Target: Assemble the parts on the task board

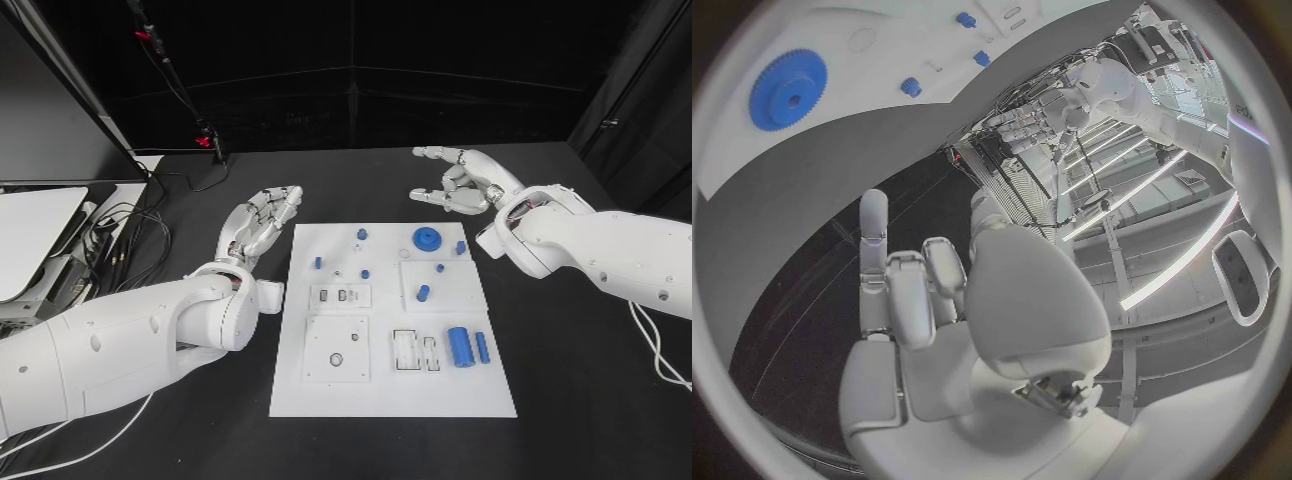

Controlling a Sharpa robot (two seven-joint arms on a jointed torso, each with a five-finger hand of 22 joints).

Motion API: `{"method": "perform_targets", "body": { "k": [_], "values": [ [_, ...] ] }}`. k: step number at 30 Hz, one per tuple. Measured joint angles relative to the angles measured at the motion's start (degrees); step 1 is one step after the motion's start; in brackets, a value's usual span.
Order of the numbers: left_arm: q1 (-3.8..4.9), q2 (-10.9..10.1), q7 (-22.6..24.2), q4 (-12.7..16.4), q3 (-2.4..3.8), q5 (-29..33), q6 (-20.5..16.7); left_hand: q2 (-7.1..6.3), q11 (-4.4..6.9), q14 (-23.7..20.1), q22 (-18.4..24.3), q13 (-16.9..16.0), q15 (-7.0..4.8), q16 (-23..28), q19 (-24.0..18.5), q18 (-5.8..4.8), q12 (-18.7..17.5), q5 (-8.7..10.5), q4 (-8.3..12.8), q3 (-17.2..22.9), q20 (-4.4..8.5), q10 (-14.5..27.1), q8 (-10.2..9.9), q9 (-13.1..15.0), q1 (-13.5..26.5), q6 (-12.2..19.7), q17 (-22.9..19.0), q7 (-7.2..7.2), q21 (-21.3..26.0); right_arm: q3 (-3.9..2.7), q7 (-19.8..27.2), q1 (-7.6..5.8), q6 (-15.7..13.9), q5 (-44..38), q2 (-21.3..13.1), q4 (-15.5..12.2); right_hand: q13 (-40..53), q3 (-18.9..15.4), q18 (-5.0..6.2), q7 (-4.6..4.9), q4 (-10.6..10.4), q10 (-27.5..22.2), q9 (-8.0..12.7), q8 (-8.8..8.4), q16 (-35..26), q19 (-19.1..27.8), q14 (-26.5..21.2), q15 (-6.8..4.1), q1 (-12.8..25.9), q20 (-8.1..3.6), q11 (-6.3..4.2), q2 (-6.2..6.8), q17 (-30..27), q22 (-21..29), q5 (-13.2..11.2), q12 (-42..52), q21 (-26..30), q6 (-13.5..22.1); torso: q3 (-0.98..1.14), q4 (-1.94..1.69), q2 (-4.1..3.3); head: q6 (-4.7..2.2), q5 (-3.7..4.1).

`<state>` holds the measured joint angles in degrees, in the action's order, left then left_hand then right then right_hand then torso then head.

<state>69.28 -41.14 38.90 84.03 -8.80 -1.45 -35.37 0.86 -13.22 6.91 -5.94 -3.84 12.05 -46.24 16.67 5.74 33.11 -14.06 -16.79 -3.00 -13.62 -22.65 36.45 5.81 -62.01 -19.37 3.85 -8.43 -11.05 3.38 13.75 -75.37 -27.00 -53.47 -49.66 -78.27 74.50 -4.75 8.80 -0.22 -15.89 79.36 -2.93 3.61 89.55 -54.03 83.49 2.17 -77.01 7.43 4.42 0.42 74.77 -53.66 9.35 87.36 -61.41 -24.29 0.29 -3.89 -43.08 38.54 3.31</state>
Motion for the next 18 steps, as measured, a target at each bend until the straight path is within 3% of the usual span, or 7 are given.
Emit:
{"method": "perform_targets", "body": {
  "k": [2,3,5,7,9,11,18],
  "values": [
    [0.00,0.0,0.0,0.0,0.00,0.0,0.0,0.00,-0.18,0.0,0.0,0.0,0.00,-0.2,-0.2,0.00,0.0,0.00,0.0,0.0,-0.20,-0.2,0.0,-0.1,0.0,0.0,0.0,0.00,-0.2,0.01,-0.1,0.05,0.7,-0.3,-0.8,-0.3,0.4,-0.3,-3.24,1.05,-0.3,3.7,-0.1,0.05,0.3,-12.4,0.3,0.27,0.7,0.17,0.07,0.57,0.2,-14.1,1.8,2.1,-11.7,-1.5,0.00,0.05,0.01,-0.09,0.66],
    [0.00,0.0,0.0,-0.1,0.00,0.0,0.0,0.00,-0.18,0.0,0.0,0.0,0.00,-0.2,-0.2,0.00,0.0,0.00,0.0,0.0,-0.20,-0.2,0.0,-0.1,0.0,0.0,0.0,0.00,-0.2,0.01,-0.2,0.11,1.0,-0.6,-1.3,-0.3,0.4,-0.3,-4.49,1.67,-0.3,4.2,-0.5,0.83,0.3,-17.8,0.3,0.25,0.9,0.17,-0.09,0.77,0.2,-18.2,2.6,2.4,-16.4,-4.5,0.01,0.08,0.03,-0.12,0.91],
    [0.00,0.0,0.0,-0.1,0.00,0.0,0.0,0.00,-0.18,0.0,0.0,0.0,0.00,-0.2,-0.2,0.00,0.0,0.00,0.0,0.0,-0.20,-0.2,0.0,-0.1,0.0,0.0,0.0,0.00,-0.2,0.03,-0.4,0.20,1.4,-1.0,-1.9,-0.3,0.5,-0.3,-6.38,4.16,-0.3,4.7,-1.6,3.42,0.3,-26.2,0.5,-0.50,1.2,0.08,-0.55,1.07,0.2,-20.7,4.0,2.5,-22.9,-8.7,0.01,0.14,0.05,-0.12,1.26],
    [0.00,0.0,0.0,-0.2,0.00,0.0,0.0,0.00,-0.18,0.1,0.0,0.0,0.10,-0.2,-0.2,0.00,0.0,0.00,0.0,0.0,-0.20,-0.2,0.0,-0.1,0.0,0.0,0.0,0.00,-0.2,0.04,-0.7,0.36,1.6,-1.5,-2.5,0.0,0.5,-0.4,-8.04,8.37,-0.2,4.8,-2.8,6.72,0.3,-29.3,0.5,-0.68,1.2,0.28,-0.38,1.07,0.2,-21.2,5.8,2.5,-27.5,-11.8,0.01,0.15,0.07,-0.07,1.43],
    [0.00,0.0,0.0,-0.3,0.00,0.0,0.0,0.00,-0.18,0.2,0.0,0.0,0.15,-0.2,-0.2,0.00,0.0,0.00,0.0,0.0,-0.20,-0.2,0.0,-0.1,0.0,0.0,0.0,0.00,-0.2,0.05,-1.0,0.55,1.7,-2.2,-2.8,0.3,0.5,-0.3,-8.43,10.04,0.1,4.7,-3.9,9.77,0.3,-30.0,0.5,0.14,1.1,0.81,0.96,0.94,0.2,-21.3,7.5,2.5,-28.4,-14.4,0.01,0.16,0.09,-0.06,1.60],
    [0.00,0.0,0.0,-0.4,0.00,0.0,0.0,0.00,-0.18,0.2,0.0,0.0,0.15,-0.2,-0.2,0.00,0.0,0.01,0.0,0.0,-0.20,-0.2,0.0,-0.1,0.0,0.0,0.0,0.00,-0.2,0.05,-1.6,0.84,1.9,-3.5,-3.1,0.6,0.4,-0.2,-8.42,10.68,0.2,4.6,-4.9,12.43,0.3,-30.0,0.5,1.44,0.8,1.84,1.84,0.75,0.2,-21.3,8.2,2.5,-28.4,-15.4,0.01,0.16,0.09,-0.11,1.76],
    [-0.02,0.1,0.0,-0.5,-0.01,0.0,0.0,0.00,-0.17,0.1,0.0,0.0,0.15,-0.2,-0.2,0.00,0.0,0.01,0.0,0.0,-0.20,-0.2,0.0,-0.1,0.0,0.0,0.0,0.00,-0.2,0.09,-6.4,1.97,2.9,-11.2,-3.0,1.4,0.4,0.9,-8.42,10.80,0.9,4.6,-6.0,15.71,0.3,-30.0,0.5,1.63,-0.6,2.62,2.26,2.23,0.2,-21.3,8.3,2.5,-28.4,-15.5,0.05,0.08,0.08,-0.24,2.02]
  ]
}}
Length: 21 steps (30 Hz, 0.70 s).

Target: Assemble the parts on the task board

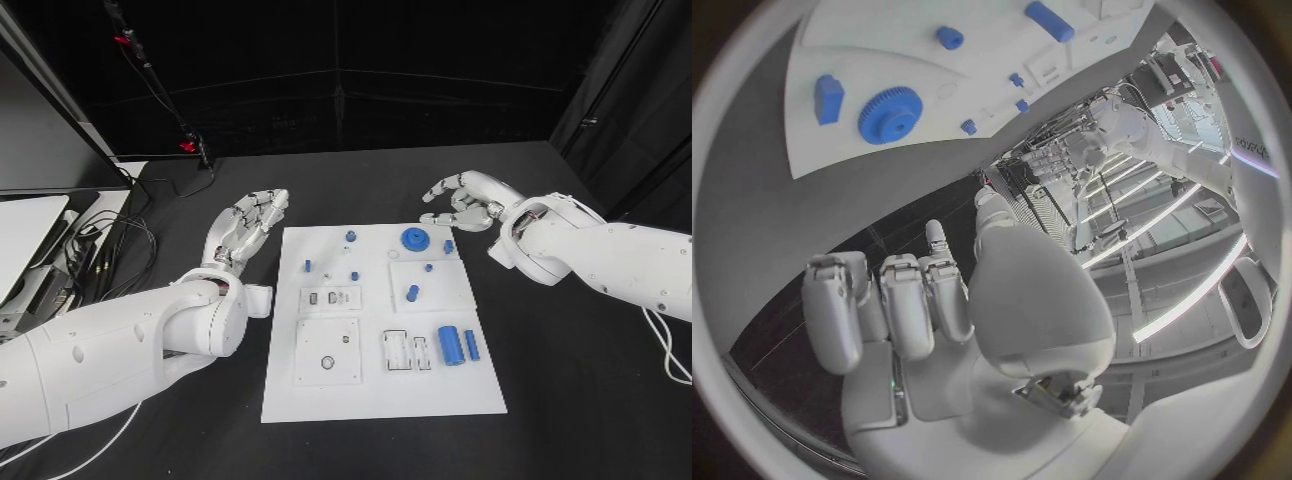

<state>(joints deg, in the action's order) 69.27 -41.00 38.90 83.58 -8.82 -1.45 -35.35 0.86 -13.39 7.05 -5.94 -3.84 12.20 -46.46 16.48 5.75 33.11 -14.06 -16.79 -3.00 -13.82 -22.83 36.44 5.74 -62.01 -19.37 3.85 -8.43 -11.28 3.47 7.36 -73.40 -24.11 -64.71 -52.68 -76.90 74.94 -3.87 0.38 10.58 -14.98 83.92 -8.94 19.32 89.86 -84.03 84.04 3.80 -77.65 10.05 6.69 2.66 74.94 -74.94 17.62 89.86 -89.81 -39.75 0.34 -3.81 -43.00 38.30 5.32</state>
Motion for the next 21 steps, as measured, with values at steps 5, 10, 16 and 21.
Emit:
{"method": "perform_targets", "body": {
  "k": [5,10,16,21],
  "values": [
    [-0.01,-0.1,0.0,0.0,0.00,0.0,0.0,0.00,0.00,0.0,0.0,0.0,0.00,0.0,0.0,0.00,0.0,0.00,0.0,0.0,0.00,0.0,0.0,0.0,0.0,0.0,0.0,0.00,0.0,0.00,-4.8,0.67,1.2,-5.7,1.3,1.1,0.0,1.6,0.00,-0.03,0.1,0.1,0.0,0.43,0.0,0.0,0.0,0.00,-1.0,0.00,0.29,0.97,0.0,0.0,-0.7,0.0,0.0,1.2,-0.01,-0.01,0.00,-0.01,0.11],
    [-0.01,-0.1,0.0,0.0,0.00,0.0,0.0,0.00,0.00,0.0,0.0,0.0,-0.01,0.0,0.0,0.00,0.0,0.00,0.0,0.0,0.00,0.0,0.0,0.0,0.0,0.0,0.0,0.00,0.0,0.00,-8.8,1.23,2.3,-9.6,2.8,2.5,0.0,3.3,0.01,0.00,-0.1,0.1,-0.1,1.30,0.0,0.0,0.0,0.00,-1.7,0.00,0.29,1.79,0.0,0.0,-0.9,0.0,0.0,2.0,-0.02,-0.05,-0.01,-0.01,0.00],
    [-0.01,-0.2,0.0,0.0,0.00,0.0,0.0,0.09,0.01,0.0,-0.1,0.0,-0.01,0.0,0.0,0.00,0.2,0.00,0.0,0.0,-0.02,0.0,0.0,0.0,-0.1,0.0,0.0,0.00,0.0,0.00,-11.3,1.42,3.1,-11.8,4.4,3.5,0.0,4.5,0.02,0.00,-0.2,0.1,-0.5,2.30,0.0,0.0,0.0,0.00,-1.8,0.00,0.28,2.33,0.0,0.0,-0.9,0.0,0.0,2.0,-0.04,-0.05,-0.05,0.24,-0.28],
    [-0.02,-0.2,0.0,0.0,0.00,0.0,0.0,0.22,0.00,0.0,-0.1,0.0,-0.01,0.0,0.2,0.00,0.2,0.00,0.0,0.0,-0.21,0.0,0.0,0.0,-0.2,0.0,0.0,0.00,0.0,-0.01,-12.9,1.47,3.6,-13.2,5.5,4.2,0.0,5.2,0.01,-0.25,-0.2,0.1,-0.5,2.66,0.0,0.0,0.0,0.00,-2.0,0.00,0.28,2.54,0.0,0.0,-0.9,0.0,0.0,2.3,-0.05,-0.08,-0.08,0.42,-0.40]
  ]
}}
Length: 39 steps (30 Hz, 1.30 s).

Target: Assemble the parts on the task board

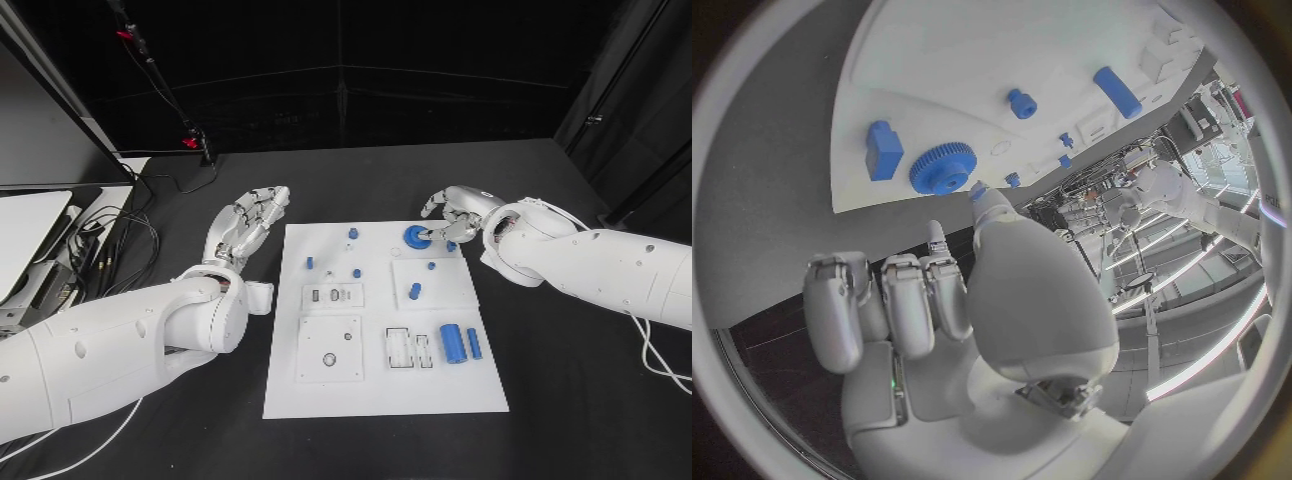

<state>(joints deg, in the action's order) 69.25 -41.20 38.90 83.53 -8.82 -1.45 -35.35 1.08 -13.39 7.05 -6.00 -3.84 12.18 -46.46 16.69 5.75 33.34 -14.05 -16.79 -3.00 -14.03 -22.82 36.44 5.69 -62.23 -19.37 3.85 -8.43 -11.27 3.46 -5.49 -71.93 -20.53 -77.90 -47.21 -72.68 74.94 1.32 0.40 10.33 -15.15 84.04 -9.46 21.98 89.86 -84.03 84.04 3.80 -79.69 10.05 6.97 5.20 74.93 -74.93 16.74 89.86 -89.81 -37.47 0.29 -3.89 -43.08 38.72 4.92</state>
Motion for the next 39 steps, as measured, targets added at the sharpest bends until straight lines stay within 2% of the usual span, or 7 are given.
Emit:
{"method": "perform_targets", "body": {
  "k": [6,9,12,13,19,25,39],
  "values": [
    [0.00,-0.1,0.0,0.0,0.00,0.0,0.0,0.00,0.00,0.0,0.0,0.0,0.00,0.0,0.0,0.00,0.0,0.00,0.0,0.0,0.00,0.0,0.0,0.0,0.0,0.0,0.0,0.00,0.0,-0.01,-1.4,0.01,1.0,-1.2,0.8,0.6,0.0,0.7,0.00,-0.19,0.2,0.0,-0.1,0.48,0.0,0.0,-0.2,-0.24,-0.2,0.00,-0.02,0.24,0.0,0.0,0.0,0.0,0.0,0.2,0.00,0.00,0.01,0.31,-0.57],
    [0.00,-0.1,0.0,0.0,0.00,0.0,0.0,0.00,0.00,0.0,0.0,0.0,0.00,0.0,0.0,0.00,0.0,0.00,0.0,0.0,0.00,0.0,0.0,-0.1,0.0,0.0,0.0,0.00,0.0,-0.01,-1.8,0.02,1.5,-1.7,1.1,0.8,0.0,1.4,0.01,-0.19,0.5,0.0,-0.2,1.15,0.0,0.1,0.0,-0.44,-0.5,-0.19,-0.44,0.54,0.0,0.0,-0.1,0.0,0.0,0.2,0.02,0.00,0.02,0.52,-0.75],
    [0.00,-0.1,0.0,0.0,0.00,0.0,0.0,0.00,0.00,0.0,0.0,0.0,0.00,0.0,0.0,0.00,0.0,0.00,0.0,0.0,0.00,0.0,0.0,-0.1,0.0,0.0,0.0,0.00,0.0,-0.01,-2.1,0.02,1.9,-2.1,1.6,1.2,0.0,2.1,0.01,-0.50,0.8,0.0,-0.4,1.99,0.0,0.0,-0.2,-0.64,-0.8,-0.44,-0.44,0.75,0.0,0.0,-0.3,0.0,0.0,-0.2,0.03,0.05,0.05,0.76,-0.99],
    [0.00,-0.1,0.0,0.0,0.00,0.0,0.0,0.00,0.00,0.0,0.0,0.0,0.00,0.0,0.0,0.00,0.0,0.00,0.0,0.0,0.00,0.0,0.2,-0.1,0.0,0.0,0.0,0.00,0.0,-0.01,-2.2,0.03,2.1,-2.3,1.8,1.3,0.0,2.2,0.01,-0.32,0.8,0.0,-0.5,2.14,0.0,0.0,-0.2,-0.64,-0.8,-0.44,-0.44,0.72,0.0,0.0,-0.3,0.0,0.0,-0.5,0.03,0.07,0.06,0.80,-1.07],
    [0.00,-0.1,0.0,-0.1,0.00,0.0,0.0,0.00,0.00,0.0,0.0,0.0,0.00,0.0,0.0,0.00,0.0,0.00,0.0,0.0,0.00,0.0,0.2,-0.1,0.0,0.0,0.0,0.00,0.0,-0.01,-2.5,0.09,3.1,-3.0,2.3,1.8,0.0,2.4,0.01,-0.19,1.0,0.0,-0.6,2.60,0.0,0.0,-0.2,-0.64,-1.0,-0.44,-0.43,0.50,0.0,0.0,-0.3,0.0,0.0,-1.3,0.02,0.10,0.07,0.90,-0.92],
    [0.00,-0.1,0.0,-0.1,0.00,0.0,0.0,0.00,0.00,0.0,0.0,0.0,0.00,0.0,0.0,0.00,0.0,0.00,0.0,0.0,0.00,0.0,0.2,-0.1,0.0,0.0,0.0,0.00,0.0,-0.01,-2.6,0.26,3.5,-3.4,2.6,1.8,0.0,3.0,0.02,-0.70,1.3,0.0,-0.6,2.93,0.0,0.0,0.0,-0.85,-1.5,-0.44,-0.43,0.64,0.0,0.0,-0.3,0.0,0.0,-2.4,0.00,0.07,0.07,0.98,-0.87],
    [0.00,-0.2,0.0,0.0,0.00,0.0,0.0,0.00,0.01,0.0,0.0,0.0,-0.01,0.0,0.0,0.00,0.0,0.00,0.0,0.0,0.00,0.0,0.2,-0.1,0.0,0.0,0.0,0.00,0.0,-0.07,-3.6,0.38,4.7,-4.1,2.8,1.9,0.0,3.2,0.02,-0.71,1.4,-0.2,-0.4,2.94,0.0,0.0,0.0,-0.85,-1.5,-0.85,-0.64,0.58,0.0,0.0,-0.3,0.0,0.0,-2.4,0.00,0.03,0.06,1.16,-0.97]
  ]
}}
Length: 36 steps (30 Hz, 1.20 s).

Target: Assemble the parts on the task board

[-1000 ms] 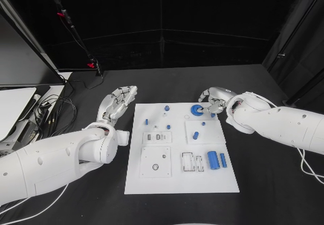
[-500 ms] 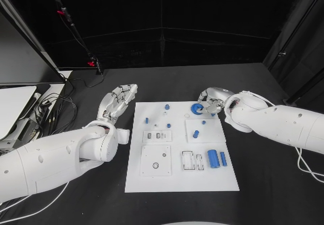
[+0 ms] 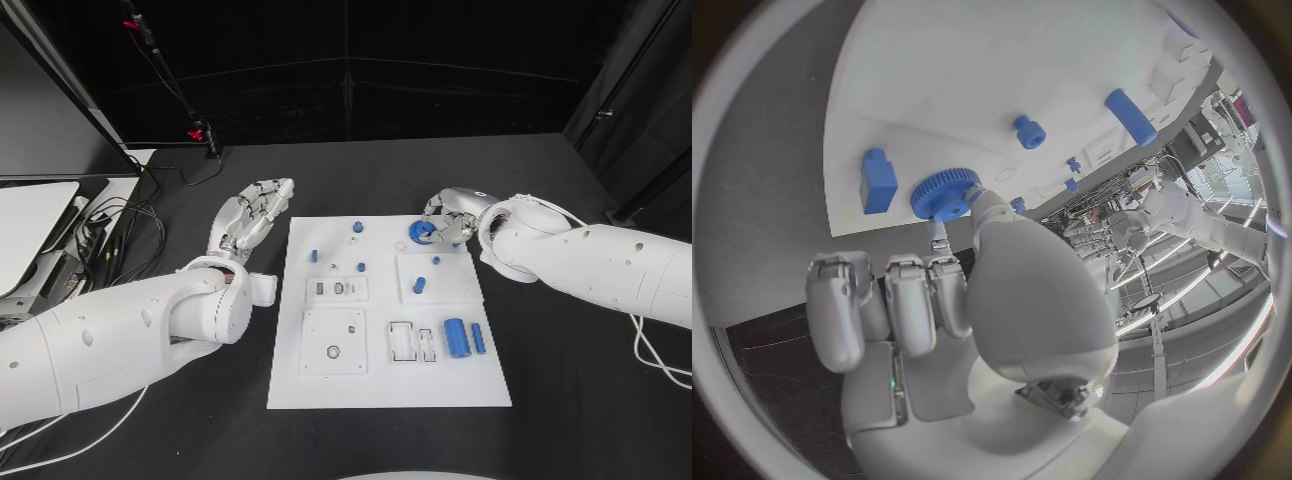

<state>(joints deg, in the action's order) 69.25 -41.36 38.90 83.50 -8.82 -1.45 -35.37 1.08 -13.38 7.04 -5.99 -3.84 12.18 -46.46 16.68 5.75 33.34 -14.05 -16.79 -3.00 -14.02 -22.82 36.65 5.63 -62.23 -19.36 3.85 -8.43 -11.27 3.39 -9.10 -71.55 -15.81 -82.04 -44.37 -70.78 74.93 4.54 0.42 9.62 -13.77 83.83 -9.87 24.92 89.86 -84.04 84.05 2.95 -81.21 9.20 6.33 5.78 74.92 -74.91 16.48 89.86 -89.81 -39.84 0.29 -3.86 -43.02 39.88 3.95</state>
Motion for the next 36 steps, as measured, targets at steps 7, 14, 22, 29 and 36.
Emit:
{"method": "perform_targets", "body": {
  "k": [7,14,22,29,36],
  "values": [
    [0.00,0.0,0.0,0.1,0.00,0.0,0.0,0.00,0.00,0.0,0.0,0.0,0.00,0.0,0.0,0.00,0.0,0.00,0.0,0.0,0.00,0.0,0.0,-0.1,0.0,0.0,0.0,0.00,0.0,-0.09,-0.7,-0.10,0.5,-0.2,0.4,0.2,0.0,0.1,0.00,0.00,-0.1,0.2,0.1,-0.21,0.0,0.0,-0.1,-0.14,0.0,0.00,-0.21,0.00,0.0,0.0,0.0,0.0,0.0,0.0,0.03,0.00,0.00,0.13,0.00],
    [0.00,-0.1,0.0,0.1,0.00,0.0,0.0,0.00,0.00,0.0,0.0,0.0,0.00,0.0,0.0,0.00,0.0,0.00,0.0,0.0,0.00,0.0,0.0,-0.1,0.0,0.0,0.0,0.00,0.0,-0.22,-1.2,-0.20,0.5,-0.5,0.7,0.2,0.0,2.1,0.00,-0.46,0.7,0.2,0.8,-0.68,0.0,0.0,0.0,-0.42,-1.1,-0.41,-0.57,-1.12,0.0,0.0,0.0,0.0,0.0,-5.4,0.03,0.00,0.01,0.20,-0.10],
    [0.00,-0.1,0.0,0.2,0.00,0.0,0.0,0.00,0.00,0.0,0.0,0.0,0.00,0.0,0.0,0.00,0.0,0.00,0.0,0.0,0.00,0.0,0.0,-0.1,0.0,0.0,0.0,0.00,0.0,-0.09,-0.3,0.09,-1.8,-0.9,0.6,-0.1,0.0,5.4,0.00,1.53,2.4,0.1,2.3,-3.55,0.0,0.1,0.0,-1.23,-3.1,-1.11,-1.36,-2.38,0.0,0.0,-0.5,0.0,0.0,-10.1,0.03,-0.03,-0.01,0.25,-0.43],
    [0.00,-0.2,0.0,0.2,0.00,0.0,0.0,0.00,0.00,0.2,0.0,0.0,0.20,0.0,0.0,0.00,0.0,0.00,0.0,0.0,0.00,0.0,0.0,-0.1,0.0,0.0,0.0,0.00,0.0,0.02,2.1,0.35,-7.2,-0.9,0.3,-1.2,0.0,6.3,0.00,1.59,2.9,0.2,2.7,-5.53,0.0,-0.1,0.0,-1.64,-3.5,-1.32,-1.44,-2.79,0.0,0.0,-0.2,0.0,0.0,-10.1,0.03,-0.03,-0.01,-0.07,-0.81],
    [0.00,-0.2,0.0,0.1,0.00,0.0,0.0,0.00,0.00,0.2,0.0,0.0,0.20,0.0,0.0,0.00,0.0,0.00,0.0,0.0,0.00,0.0,0.0,-0.1,0.0,0.0,0.0,0.00,0.0,-0.12,4.5,-0.07,-11.5,-0.7,1.0,-3.5,0.0,6.5,0.00,1.67,3.0,0.2,3.2,-6.55,0.0,0.1,0.0,-1.64,-3.5,-1.53,-1.43,-2.80,0.0,0.0,0.3,0.0,0.0,-10.3,0.01,0.03,0.00,-0.32,-1.04]
  ]
}}
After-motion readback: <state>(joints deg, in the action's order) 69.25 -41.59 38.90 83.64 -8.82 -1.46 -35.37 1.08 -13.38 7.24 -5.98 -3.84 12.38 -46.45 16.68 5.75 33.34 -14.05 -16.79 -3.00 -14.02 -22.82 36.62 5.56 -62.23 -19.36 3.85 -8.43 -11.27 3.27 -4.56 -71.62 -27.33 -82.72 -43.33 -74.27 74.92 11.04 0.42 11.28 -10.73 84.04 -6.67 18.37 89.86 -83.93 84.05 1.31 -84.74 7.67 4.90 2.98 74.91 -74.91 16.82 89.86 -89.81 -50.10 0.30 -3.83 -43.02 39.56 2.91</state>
